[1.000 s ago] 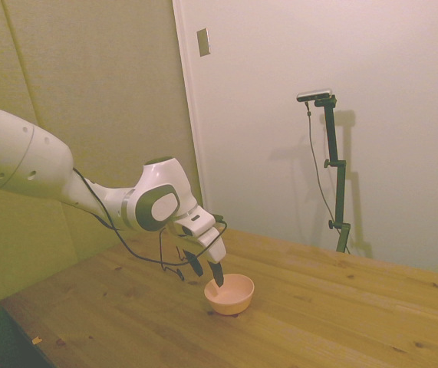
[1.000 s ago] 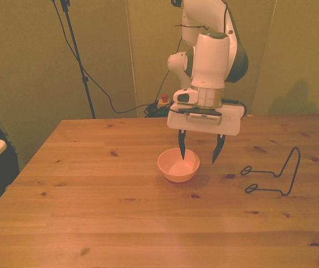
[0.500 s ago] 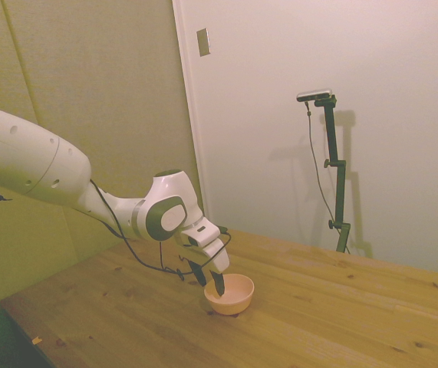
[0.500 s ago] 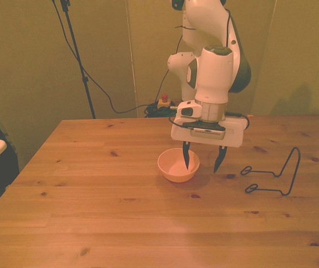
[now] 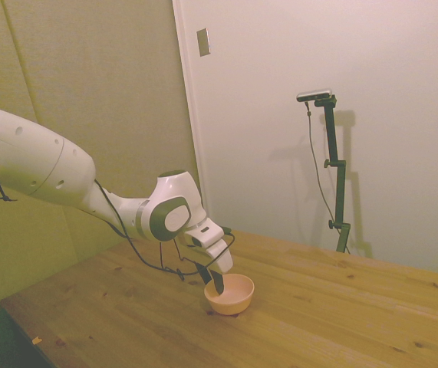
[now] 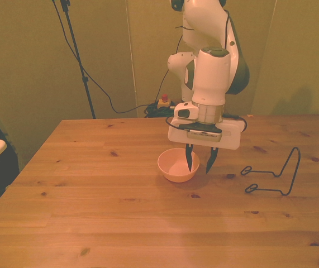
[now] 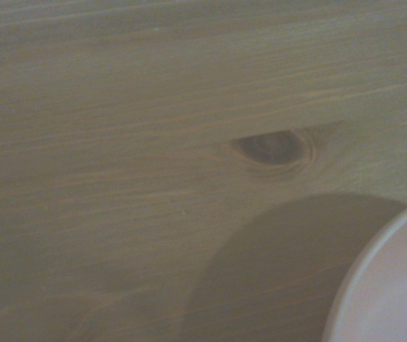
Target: Load the bowl
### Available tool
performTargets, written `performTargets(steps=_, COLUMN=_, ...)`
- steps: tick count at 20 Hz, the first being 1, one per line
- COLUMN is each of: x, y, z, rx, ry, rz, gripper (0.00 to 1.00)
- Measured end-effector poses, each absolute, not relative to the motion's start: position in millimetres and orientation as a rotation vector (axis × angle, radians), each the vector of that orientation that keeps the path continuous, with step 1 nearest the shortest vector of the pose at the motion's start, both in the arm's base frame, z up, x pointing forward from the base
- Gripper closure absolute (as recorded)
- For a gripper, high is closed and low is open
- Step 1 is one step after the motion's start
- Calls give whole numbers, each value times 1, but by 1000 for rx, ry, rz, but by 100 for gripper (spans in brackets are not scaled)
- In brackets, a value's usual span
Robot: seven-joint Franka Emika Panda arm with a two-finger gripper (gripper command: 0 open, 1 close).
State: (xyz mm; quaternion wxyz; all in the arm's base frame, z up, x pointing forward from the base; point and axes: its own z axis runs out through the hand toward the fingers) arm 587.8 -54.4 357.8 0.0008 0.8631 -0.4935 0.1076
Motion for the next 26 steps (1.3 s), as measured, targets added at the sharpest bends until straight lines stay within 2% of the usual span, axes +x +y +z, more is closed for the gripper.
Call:
performTargets(steps=11, x=590, y=-50, z=368, rx=2740, ry=-1606, rz=282, gripper=100)
performTargets(steps=17, x=587, y=-19, z=419, rx=2872, ry=-1614, rz=216, gripper=100)
performTargets(steps=20, x=589, y=8, z=456, rx=2955, ry=-1614, rz=203, gripper=100)
performTargets(steps=21, x=590, y=28, z=480, rx=3006, ry=-1597, rz=208, gripper=100)
performTargets(steps=26, x=593, y=30, z=487, rx=3072, ry=-1655, rz=184, gripper=100)
